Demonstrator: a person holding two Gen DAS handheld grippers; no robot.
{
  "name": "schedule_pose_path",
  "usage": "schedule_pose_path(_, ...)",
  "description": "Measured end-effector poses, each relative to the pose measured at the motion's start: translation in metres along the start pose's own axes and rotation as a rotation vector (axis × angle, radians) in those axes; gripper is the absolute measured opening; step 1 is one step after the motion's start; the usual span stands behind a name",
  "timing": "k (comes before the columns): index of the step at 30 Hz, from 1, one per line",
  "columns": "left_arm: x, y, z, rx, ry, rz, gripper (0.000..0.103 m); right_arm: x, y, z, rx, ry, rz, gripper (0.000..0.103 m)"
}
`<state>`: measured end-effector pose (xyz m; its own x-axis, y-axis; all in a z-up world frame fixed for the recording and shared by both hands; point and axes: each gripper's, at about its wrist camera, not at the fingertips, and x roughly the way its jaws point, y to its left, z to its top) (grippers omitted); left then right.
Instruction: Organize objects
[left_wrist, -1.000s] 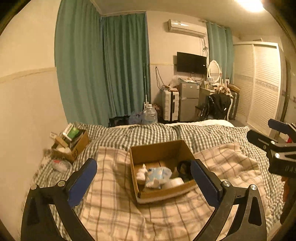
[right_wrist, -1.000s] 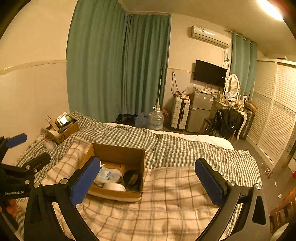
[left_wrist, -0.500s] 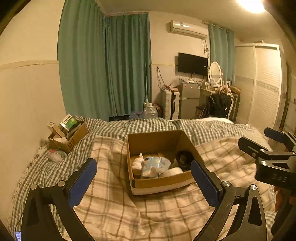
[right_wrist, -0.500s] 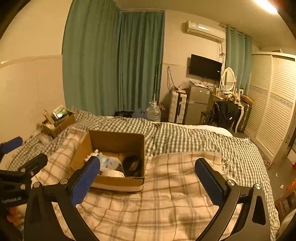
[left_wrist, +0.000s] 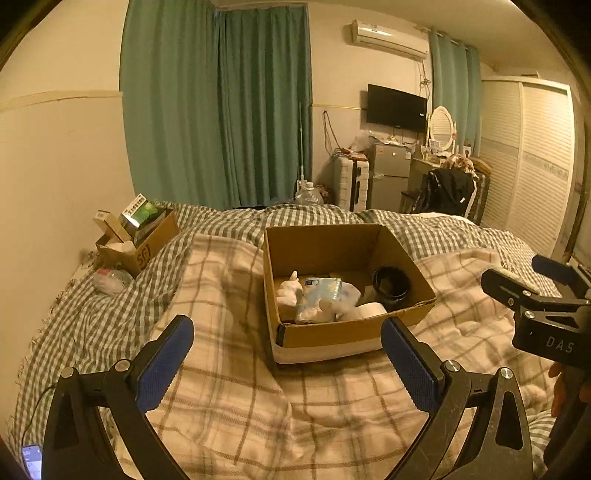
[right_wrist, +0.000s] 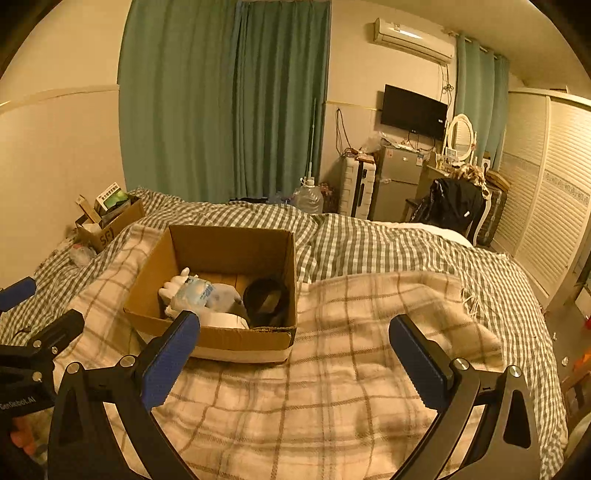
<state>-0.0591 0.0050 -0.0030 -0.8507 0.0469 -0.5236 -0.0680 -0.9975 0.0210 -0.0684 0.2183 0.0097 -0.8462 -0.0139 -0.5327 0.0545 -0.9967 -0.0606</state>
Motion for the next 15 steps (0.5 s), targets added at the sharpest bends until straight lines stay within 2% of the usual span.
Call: schedule_pose_path(15, -0.0097, -0.0046, 0.0039, 0.008, -0.010, -0.010, 0.103, -0.0063, 0.0018, 0.0017, 0.003, -0.014, 0.013, 0.103)
